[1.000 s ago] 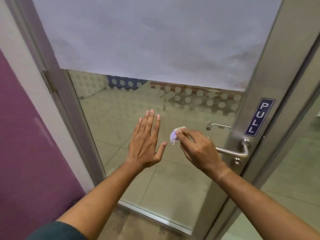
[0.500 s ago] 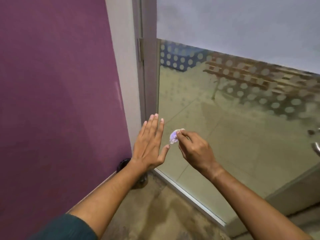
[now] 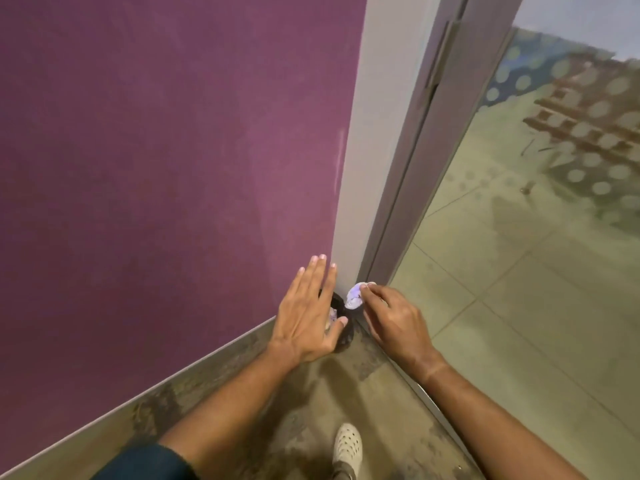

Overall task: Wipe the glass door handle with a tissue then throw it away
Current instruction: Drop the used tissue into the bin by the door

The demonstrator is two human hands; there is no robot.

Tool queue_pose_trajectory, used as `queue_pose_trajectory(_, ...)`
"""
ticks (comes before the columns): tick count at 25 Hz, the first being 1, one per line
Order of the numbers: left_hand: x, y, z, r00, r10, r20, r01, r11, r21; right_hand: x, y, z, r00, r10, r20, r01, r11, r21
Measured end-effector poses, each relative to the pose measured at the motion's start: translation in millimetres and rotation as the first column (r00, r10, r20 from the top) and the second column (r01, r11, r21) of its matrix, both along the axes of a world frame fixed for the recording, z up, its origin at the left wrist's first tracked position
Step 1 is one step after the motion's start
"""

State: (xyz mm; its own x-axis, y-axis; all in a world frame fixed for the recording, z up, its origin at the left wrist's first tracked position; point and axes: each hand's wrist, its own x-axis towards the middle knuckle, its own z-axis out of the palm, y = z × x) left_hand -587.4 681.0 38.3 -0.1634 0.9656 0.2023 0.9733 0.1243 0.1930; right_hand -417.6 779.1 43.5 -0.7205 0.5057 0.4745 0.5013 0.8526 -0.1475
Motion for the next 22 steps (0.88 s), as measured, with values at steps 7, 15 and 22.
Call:
queue_pose_trajectory(7, -43, 58, -44, 0.989, 0.108, 0.1, -0.097, 0.989, -0.107, -60, 77, -53, 0.997, 0.048, 0.055, -0.037, 0.98, -0.194)
queue_pose_trajectory(15, -73, 115, -104, 0.971, 0.179, 0.158, -0.143, 0.966, -0.216, -93, 151, -136, 0.993, 0.078, 0.087, -0.031, 0.895, -0.446)
queue_pose_trajectory(22, -113, 149, -150, 0.978, 0.186, 0.094, -0.141, 0.923, -0.357, -134, 194, -194, 0.969, 0.073, 0.237, 0.065, 0.848, -0.526)
